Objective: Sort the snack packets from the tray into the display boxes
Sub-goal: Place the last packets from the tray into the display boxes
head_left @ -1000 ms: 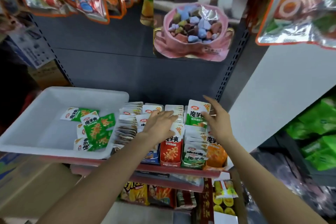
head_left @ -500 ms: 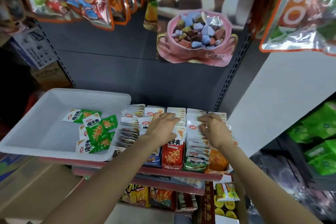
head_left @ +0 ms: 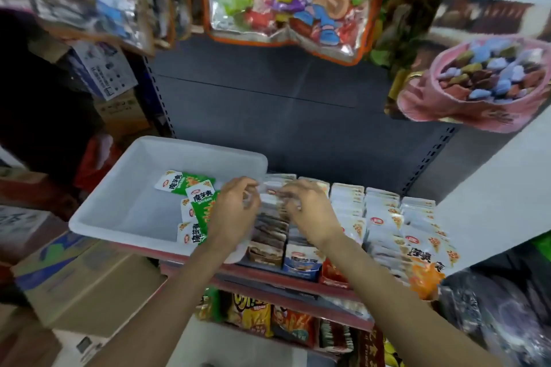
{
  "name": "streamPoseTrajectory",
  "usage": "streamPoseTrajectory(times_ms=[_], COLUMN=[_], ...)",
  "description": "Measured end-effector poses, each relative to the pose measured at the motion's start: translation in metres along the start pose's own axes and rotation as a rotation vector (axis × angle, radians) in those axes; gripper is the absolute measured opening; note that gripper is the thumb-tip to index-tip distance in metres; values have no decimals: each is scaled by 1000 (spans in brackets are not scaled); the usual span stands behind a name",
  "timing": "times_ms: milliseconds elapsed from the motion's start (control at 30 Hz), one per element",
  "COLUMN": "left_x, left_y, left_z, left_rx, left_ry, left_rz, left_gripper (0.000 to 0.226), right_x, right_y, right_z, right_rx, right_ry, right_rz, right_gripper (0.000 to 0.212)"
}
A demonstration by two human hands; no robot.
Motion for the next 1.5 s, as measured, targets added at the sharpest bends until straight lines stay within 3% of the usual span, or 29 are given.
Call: streamPoseTrajectory(times_ms=[133,300,467,533,667,833,1000,1133,1233,1400,1500], left_x=[65,141,183,194,206,206,210,196,167,104,63], left_y=[17,42,63,70,76,73,72,73,68,54,45], left_z=[-39,-59,-55,-48,-34,-22,-21,-44,-62,-69,-52], left_rx=[60,236,445,505,499,472,380,255,223,262,360], left_ry=[-15,93,151,157,-161,-521,-462,-363,-250,-424,-410], left_rz=[-246,-535,-634,-677,-875,-1029,-930,-731,-522,-328,-230], left_gripper=[21,27,29,19,4,8,10,7,13,4,3], right_x=[51,85,84,81,77,79,89,92,91,71,50], right_y=[35,74,86,86,80,79,78,82,79,74,57], right_z=[34,105,174,189,206,205,190,160,137,92,56], right_rx=[-53,176,518,607,683,707,552,181,27,-194,-288], right_ry=[-41,36,8,-51,-39,-7,159,311,488,692,770], right_rz=[-86,-3,170,206,281,300,331,344,386,445,423], right_gripper=[27,35,45,46,49,53,32,52,50,35,15])
Point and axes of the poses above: each hand's wrist, its own y-axis towards the middle knuckle, its own z-axis out of the palm, x = y × z, the point moved 3 cm from there along y, towards the middle knuckle, and after that the axes turned 8 degrees about -z, right-handed, at the moved point
